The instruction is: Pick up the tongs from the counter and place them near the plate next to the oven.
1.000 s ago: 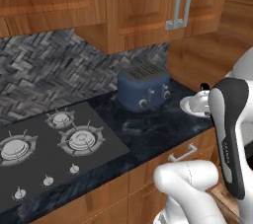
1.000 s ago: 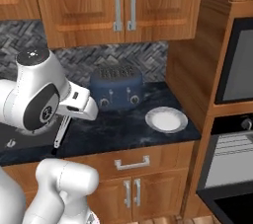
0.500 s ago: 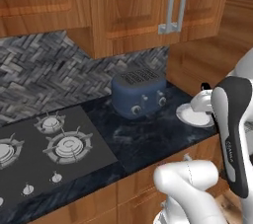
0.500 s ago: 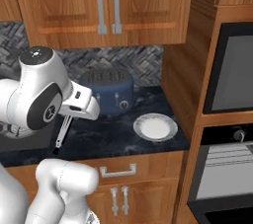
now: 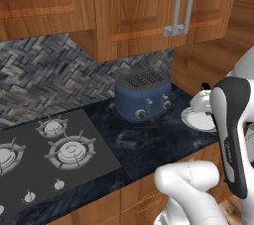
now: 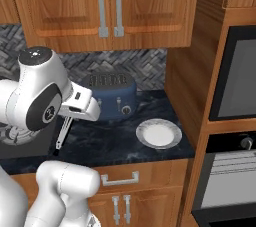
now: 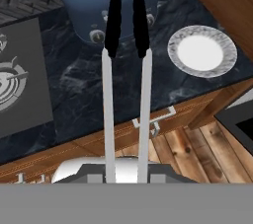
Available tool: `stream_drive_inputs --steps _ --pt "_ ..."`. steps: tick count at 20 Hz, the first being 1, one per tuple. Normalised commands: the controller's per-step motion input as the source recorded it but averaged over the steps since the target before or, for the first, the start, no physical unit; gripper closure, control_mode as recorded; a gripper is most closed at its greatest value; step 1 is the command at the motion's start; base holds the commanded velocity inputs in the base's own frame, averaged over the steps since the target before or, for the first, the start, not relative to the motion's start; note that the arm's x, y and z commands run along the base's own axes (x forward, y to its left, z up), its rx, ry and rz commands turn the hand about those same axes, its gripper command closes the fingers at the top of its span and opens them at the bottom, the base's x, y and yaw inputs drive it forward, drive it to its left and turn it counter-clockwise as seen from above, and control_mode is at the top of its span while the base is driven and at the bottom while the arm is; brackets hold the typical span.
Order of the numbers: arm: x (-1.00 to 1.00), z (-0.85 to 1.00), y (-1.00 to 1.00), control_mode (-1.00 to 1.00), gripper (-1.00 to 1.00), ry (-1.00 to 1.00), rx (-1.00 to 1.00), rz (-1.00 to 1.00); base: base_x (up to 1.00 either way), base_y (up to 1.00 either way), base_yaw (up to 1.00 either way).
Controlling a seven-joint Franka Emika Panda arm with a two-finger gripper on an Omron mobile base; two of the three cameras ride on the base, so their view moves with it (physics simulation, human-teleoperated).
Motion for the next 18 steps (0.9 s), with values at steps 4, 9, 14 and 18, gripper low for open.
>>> stream_drive_inputs --steps 4,9,14,18 --pt "0.00 0.00 0.00 1.00 1.00 0.00 0.00 0.00 0.00 0.00 0.00" --pt "0.00 0.00 0.00 1.00 1.00 0.00 0.00 0.00 0.00 0.00 0.00" --pt "0.00 -0.31 -0.02 -1.00 1.00 0.02 0.05 0.00 0.00 0.00 0.00" --pt "0.00 -0.59 0.00 -1.00 1.00 0.05 0.07 0.00 0.00 0.00 0.00"
